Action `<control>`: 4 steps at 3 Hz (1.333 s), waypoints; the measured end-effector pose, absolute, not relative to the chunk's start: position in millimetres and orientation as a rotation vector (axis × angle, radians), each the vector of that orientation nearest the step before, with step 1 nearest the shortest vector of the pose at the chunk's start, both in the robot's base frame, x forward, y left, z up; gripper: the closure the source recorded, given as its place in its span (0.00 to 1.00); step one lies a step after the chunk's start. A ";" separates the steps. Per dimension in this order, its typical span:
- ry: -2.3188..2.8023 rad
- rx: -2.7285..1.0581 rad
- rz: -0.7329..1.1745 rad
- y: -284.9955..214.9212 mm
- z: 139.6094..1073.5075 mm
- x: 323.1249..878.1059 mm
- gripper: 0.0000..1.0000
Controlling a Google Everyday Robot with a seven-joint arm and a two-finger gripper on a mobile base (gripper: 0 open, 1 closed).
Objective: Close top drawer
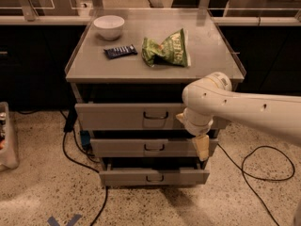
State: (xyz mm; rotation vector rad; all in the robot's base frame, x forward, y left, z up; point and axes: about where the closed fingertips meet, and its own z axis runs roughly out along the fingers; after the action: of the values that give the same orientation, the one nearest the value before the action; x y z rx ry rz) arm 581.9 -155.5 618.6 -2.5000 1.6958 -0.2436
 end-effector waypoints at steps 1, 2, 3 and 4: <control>1.662 -2.524 -0.398 -174.2 635.3 609.3 0.00; 1.662 -2.524 -0.398 -174.2 635.3 609.3 0.00; 1.689 -2.553 -0.339 -176.6 634.9 600.4 0.00; 1.797 -2.570 -0.253 -199.3 654.4 571.6 0.00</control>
Offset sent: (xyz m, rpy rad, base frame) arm 0.0588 -0.0348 0.0296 -0.1366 -0.1408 0.0338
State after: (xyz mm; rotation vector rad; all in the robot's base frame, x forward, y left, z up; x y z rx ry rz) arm 571.6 -199.3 654.4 -2.5696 1.7971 -0.2533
